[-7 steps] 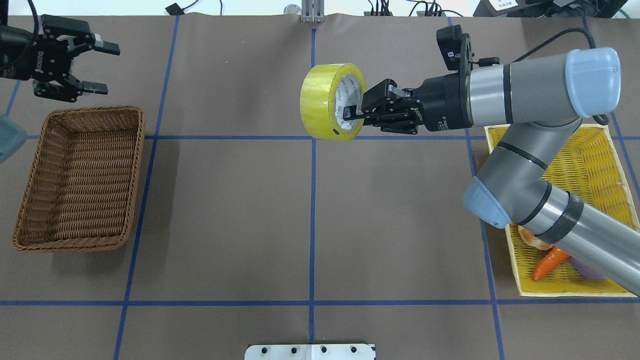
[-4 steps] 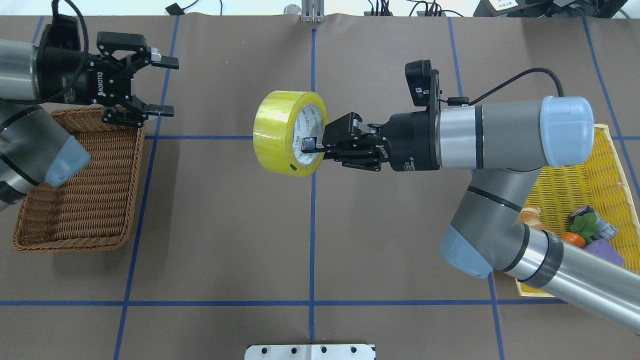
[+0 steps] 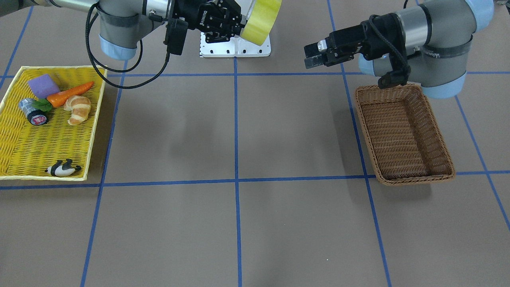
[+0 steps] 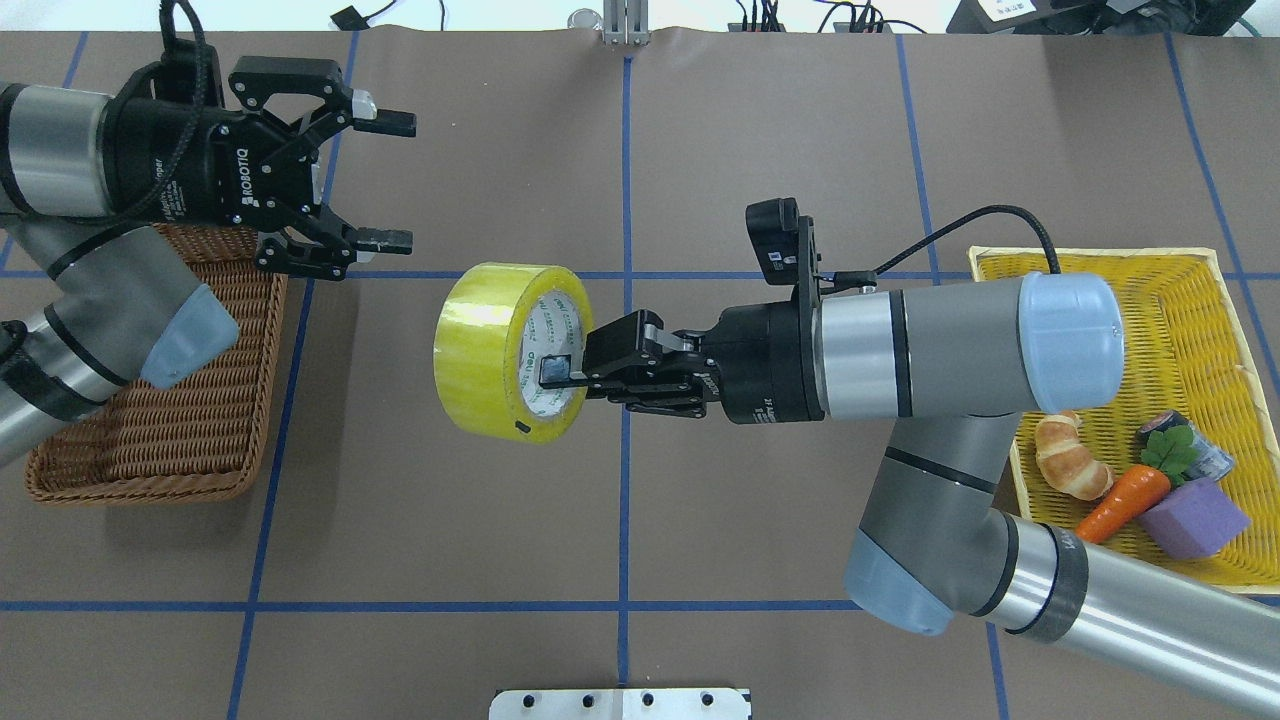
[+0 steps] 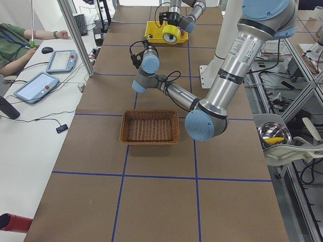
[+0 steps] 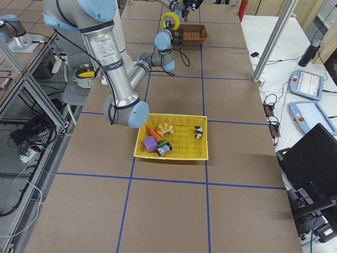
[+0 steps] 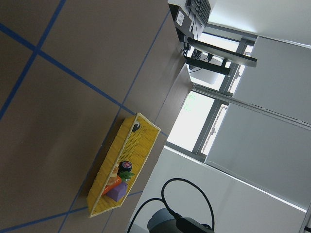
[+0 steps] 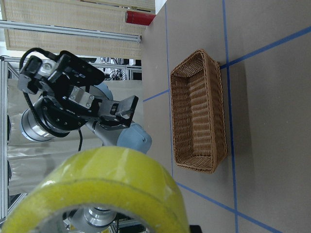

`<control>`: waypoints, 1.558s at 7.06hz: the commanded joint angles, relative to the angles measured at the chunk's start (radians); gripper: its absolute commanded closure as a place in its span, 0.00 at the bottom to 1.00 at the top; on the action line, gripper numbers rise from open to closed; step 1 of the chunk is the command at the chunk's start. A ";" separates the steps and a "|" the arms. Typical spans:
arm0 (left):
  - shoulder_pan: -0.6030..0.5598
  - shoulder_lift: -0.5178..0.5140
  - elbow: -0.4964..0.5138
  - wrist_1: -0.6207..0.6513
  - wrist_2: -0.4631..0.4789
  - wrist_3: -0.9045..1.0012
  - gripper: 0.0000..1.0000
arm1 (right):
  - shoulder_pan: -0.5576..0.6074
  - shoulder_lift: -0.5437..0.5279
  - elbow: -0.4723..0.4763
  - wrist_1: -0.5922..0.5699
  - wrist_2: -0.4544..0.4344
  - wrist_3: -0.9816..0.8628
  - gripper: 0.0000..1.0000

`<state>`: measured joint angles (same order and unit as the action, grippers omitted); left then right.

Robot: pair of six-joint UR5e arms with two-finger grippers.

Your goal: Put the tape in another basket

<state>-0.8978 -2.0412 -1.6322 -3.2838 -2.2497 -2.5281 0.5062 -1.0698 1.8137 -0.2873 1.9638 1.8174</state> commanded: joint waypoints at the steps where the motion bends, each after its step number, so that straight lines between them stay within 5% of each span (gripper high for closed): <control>1: 0.034 -0.002 -0.049 0.000 0.001 -0.055 0.01 | -0.008 0.001 -0.001 0.003 0.000 -0.001 1.00; 5: 0.124 -0.002 -0.081 0.001 0.005 -0.054 0.01 | -0.008 0.002 -0.002 0.005 0.000 -0.003 1.00; 8: 0.192 -0.002 -0.113 0.010 0.113 -0.054 0.06 | -0.008 -0.001 -0.008 0.016 0.000 -0.003 1.00; 10: 0.192 0.000 -0.117 0.012 0.113 -0.055 0.44 | -0.008 -0.005 -0.008 0.017 0.001 -0.003 1.00; 11: 0.192 0.000 -0.118 0.012 0.113 -0.055 0.49 | -0.008 -0.006 -0.008 0.017 0.001 -0.003 1.00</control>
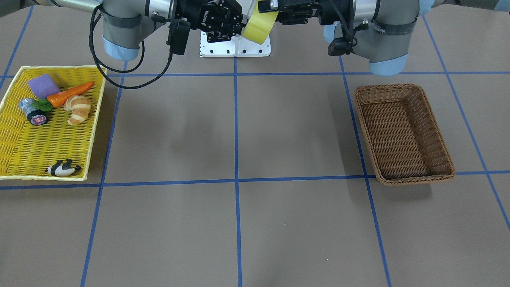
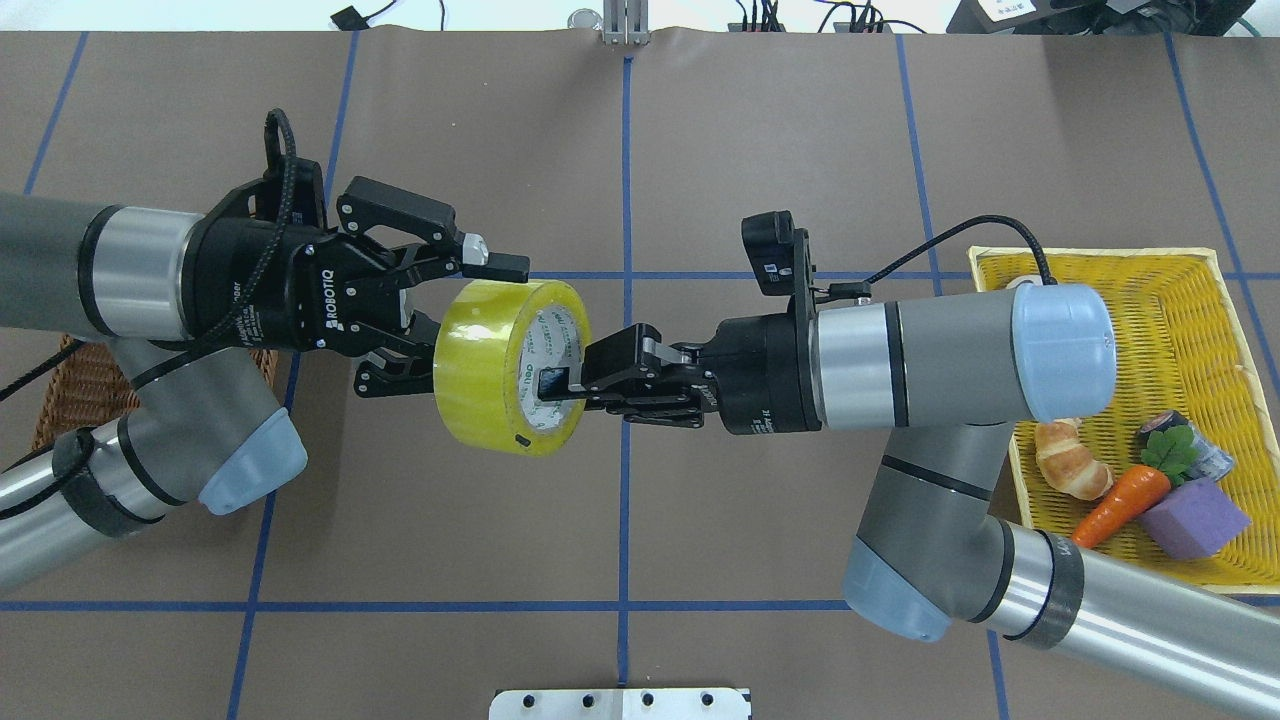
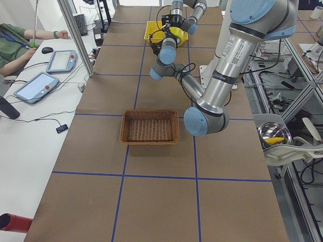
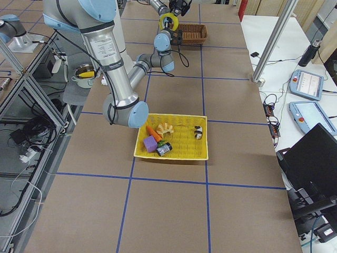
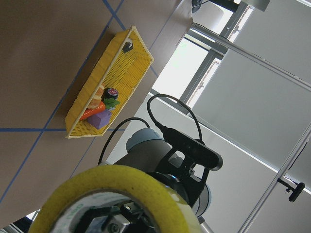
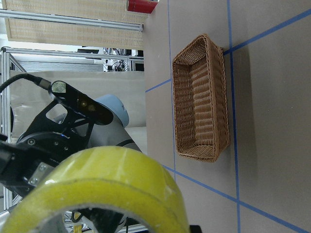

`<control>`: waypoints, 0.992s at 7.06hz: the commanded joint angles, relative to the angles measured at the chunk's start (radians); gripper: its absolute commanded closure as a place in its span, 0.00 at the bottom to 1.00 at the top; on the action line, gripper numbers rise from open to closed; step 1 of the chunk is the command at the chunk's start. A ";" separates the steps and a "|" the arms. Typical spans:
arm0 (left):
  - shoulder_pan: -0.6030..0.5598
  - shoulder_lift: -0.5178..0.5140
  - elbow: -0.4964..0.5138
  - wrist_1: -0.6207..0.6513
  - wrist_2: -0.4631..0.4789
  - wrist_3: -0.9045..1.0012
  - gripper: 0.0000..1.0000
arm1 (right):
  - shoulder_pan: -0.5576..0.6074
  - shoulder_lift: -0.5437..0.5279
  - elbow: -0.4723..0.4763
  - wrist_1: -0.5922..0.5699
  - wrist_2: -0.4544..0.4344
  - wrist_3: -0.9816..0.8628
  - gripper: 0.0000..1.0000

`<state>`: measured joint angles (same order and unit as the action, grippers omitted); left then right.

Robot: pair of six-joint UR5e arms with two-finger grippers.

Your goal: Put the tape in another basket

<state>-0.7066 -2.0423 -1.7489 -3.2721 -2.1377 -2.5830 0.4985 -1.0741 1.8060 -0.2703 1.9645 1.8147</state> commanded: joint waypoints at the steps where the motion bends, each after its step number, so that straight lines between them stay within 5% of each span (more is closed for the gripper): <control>1: 0.001 0.001 0.003 -0.001 0.001 0.006 0.50 | 0.002 -0.004 0.001 0.005 0.002 0.000 1.00; 2: 0.001 0.004 0.009 -0.001 -0.001 0.010 0.62 | 0.000 -0.009 -0.005 0.038 -0.001 0.002 1.00; 3: 0.001 0.005 0.009 -0.001 -0.002 0.001 0.94 | 0.000 -0.007 -0.005 0.040 -0.003 0.003 0.54; 4: 0.001 0.011 0.012 -0.001 -0.011 0.001 1.00 | -0.003 -0.007 -0.007 0.040 -0.004 0.005 0.01; 7: 0.001 0.014 0.009 -0.003 -0.048 0.009 1.00 | -0.032 -0.023 -0.005 0.043 -0.050 -0.001 0.00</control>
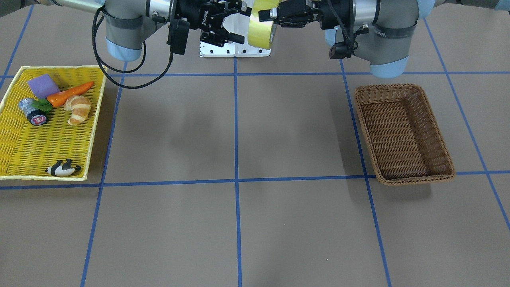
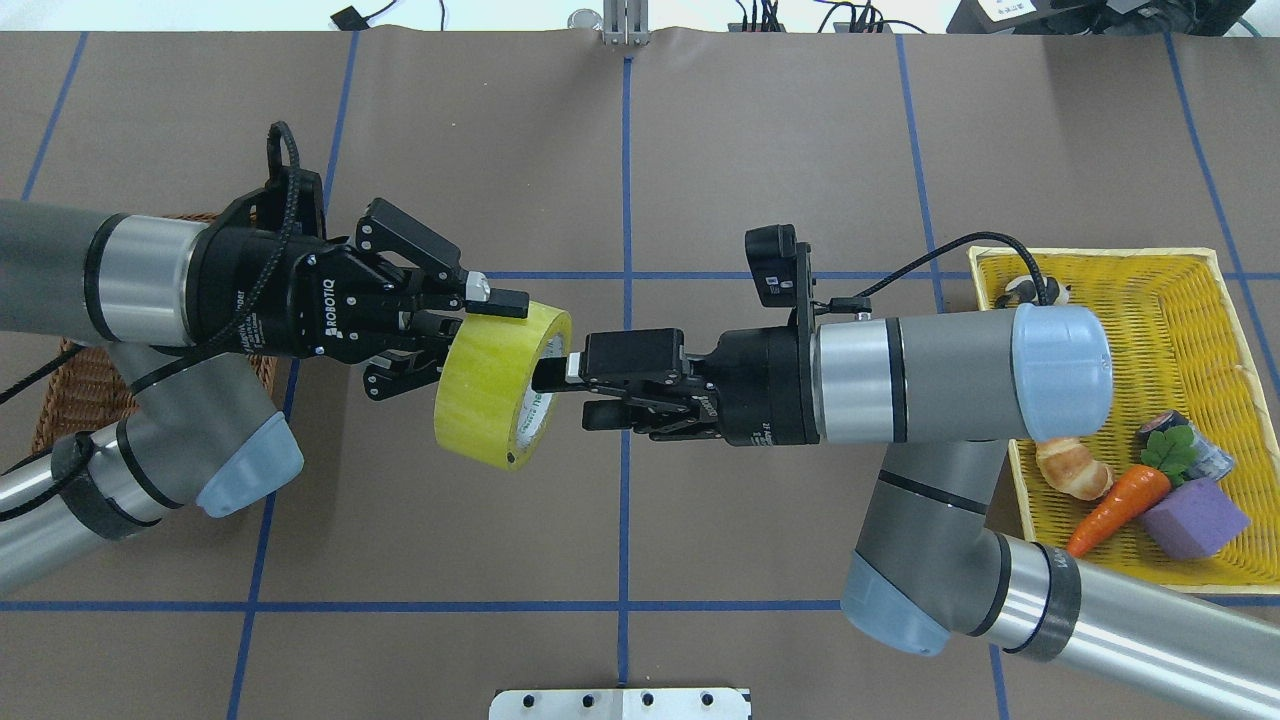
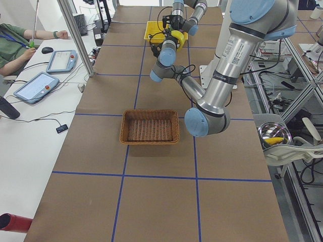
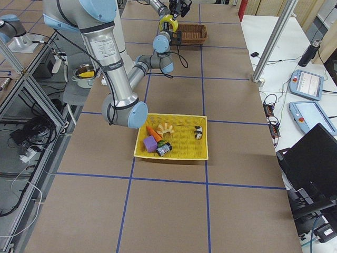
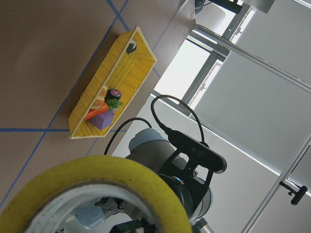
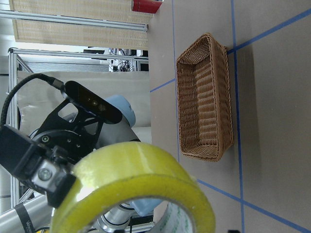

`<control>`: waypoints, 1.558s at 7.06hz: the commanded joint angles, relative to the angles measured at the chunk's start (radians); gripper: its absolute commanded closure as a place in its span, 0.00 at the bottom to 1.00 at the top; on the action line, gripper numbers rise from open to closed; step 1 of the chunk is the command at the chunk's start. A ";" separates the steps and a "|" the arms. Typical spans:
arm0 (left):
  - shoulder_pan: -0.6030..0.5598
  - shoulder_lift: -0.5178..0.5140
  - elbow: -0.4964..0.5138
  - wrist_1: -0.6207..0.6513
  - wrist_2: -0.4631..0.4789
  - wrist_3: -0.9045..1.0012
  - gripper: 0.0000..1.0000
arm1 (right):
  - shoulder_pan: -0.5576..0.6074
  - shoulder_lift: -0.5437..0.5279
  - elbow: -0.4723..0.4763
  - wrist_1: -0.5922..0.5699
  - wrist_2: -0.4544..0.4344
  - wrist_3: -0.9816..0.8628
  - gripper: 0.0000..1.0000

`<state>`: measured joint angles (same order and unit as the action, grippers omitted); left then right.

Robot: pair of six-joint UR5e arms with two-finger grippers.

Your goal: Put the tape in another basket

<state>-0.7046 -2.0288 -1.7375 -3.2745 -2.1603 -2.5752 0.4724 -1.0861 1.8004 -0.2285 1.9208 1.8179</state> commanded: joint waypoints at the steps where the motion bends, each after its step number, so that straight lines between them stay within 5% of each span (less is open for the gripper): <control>1: -0.007 0.002 -0.001 0.001 -0.026 0.003 1.00 | 0.005 -0.055 0.008 0.000 0.004 -0.012 0.00; 2: -0.025 0.004 0.007 0.006 -0.027 0.007 1.00 | 0.065 -0.092 0.007 -0.011 0.059 -0.079 0.00; 4: -0.129 0.001 0.022 0.109 -0.080 0.118 1.00 | 0.312 -0.112 -0.031 -0.081 0.308 -0.141 0.00; 6: -0.229 0.001 0.009 0.432 -0.176 0.486 1.00 | 0.577 -0.104 -0.113 -0.289 0.603 -0.463 0.00; 9: -0.406 0.079 0.001 0.801 -0.219 1.042 1.00 | 0.763 -0.106 -0.111 -0.744 0.554 -0.946 0.00; 11: -0.457 0.172 -0.004 0.912 -0.173 1.321 1.00 | 0.795 -0.113 -0.102 -0.913 0.339 -1.081 0.00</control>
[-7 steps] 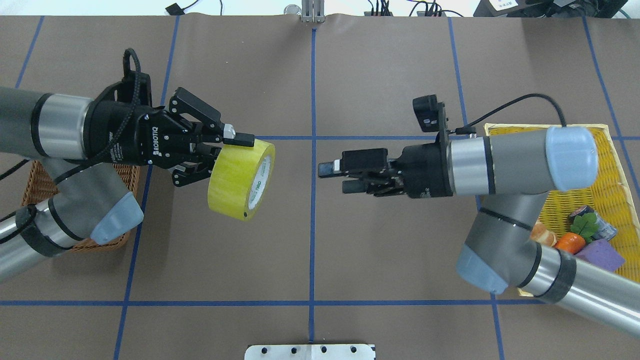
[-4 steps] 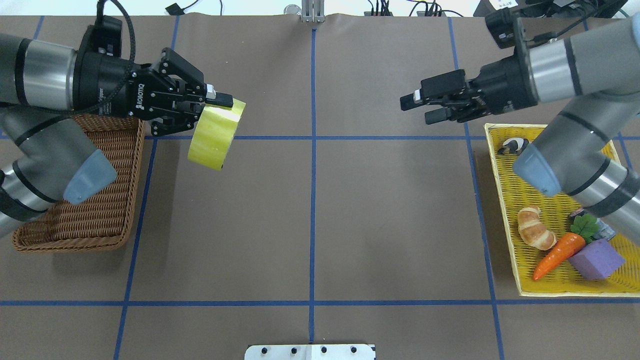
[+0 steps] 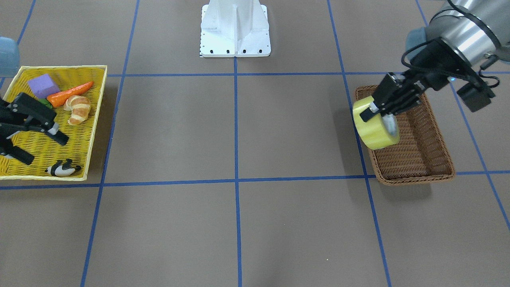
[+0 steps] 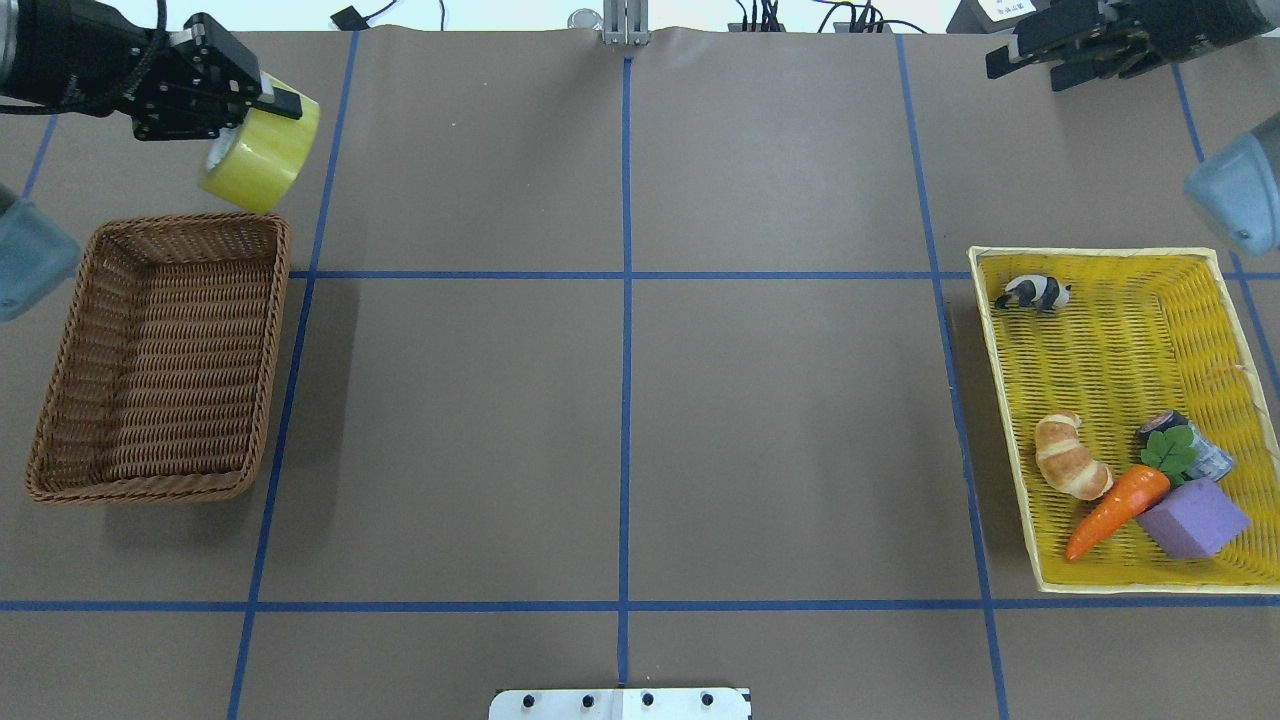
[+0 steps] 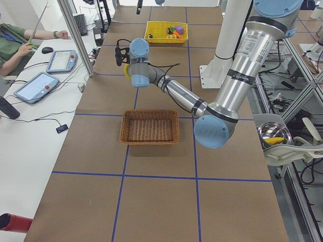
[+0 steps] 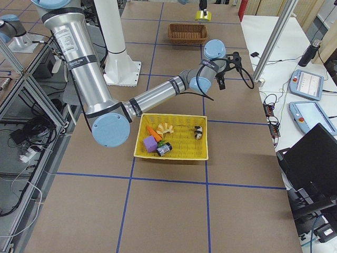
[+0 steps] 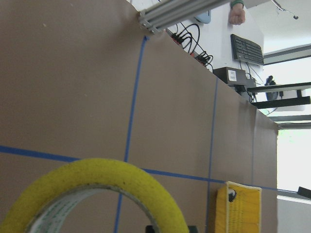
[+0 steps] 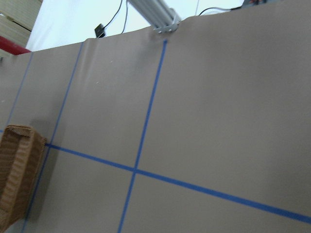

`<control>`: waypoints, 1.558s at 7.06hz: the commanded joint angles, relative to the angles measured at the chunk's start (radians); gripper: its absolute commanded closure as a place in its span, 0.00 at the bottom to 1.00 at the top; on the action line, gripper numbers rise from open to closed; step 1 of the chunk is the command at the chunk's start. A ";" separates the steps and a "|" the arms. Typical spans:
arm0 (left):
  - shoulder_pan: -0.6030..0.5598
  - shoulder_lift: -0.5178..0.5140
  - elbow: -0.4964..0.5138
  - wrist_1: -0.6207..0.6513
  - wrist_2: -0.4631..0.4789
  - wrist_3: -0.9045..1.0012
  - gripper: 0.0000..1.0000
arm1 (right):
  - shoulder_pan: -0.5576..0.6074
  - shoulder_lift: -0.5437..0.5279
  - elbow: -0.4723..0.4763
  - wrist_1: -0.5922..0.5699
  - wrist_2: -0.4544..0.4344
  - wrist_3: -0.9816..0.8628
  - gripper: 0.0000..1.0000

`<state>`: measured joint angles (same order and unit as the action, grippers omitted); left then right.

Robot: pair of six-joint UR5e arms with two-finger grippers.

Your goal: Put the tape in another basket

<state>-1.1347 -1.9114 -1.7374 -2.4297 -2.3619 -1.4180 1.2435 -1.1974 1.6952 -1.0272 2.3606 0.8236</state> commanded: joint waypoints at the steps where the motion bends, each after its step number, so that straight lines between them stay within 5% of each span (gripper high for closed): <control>1: -0.011 0.105 -0.007 0.095 0.099 0.253 1.00 | 0.049 0.007 0.018 -0.278 -0.092 -0.197 0.00; 4: 0.117 0.199 -0.010 0.292 0.342 0.483 1.00 | 0.067 0.045 0.087 -0.792 -0.096 -0.478 0.00; 9: 0.294 0.199 -0.011 0.463 0.448 0.478 1.00 | 0.091 0.019 0.110 -0.956 -0.106 -0.561 0.00; 11: 0.305 0.218 -0.017 0.462 0.451 0.478 0.02 | 0.091 0.010 0.112 -0.956 -0.104 -0.561 0.00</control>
<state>-0.8377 -1.7024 -1.7488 -1.9709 -1.9142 -0.9390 1.3338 -1.1823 1.8045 -1.9799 2.2564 0.2625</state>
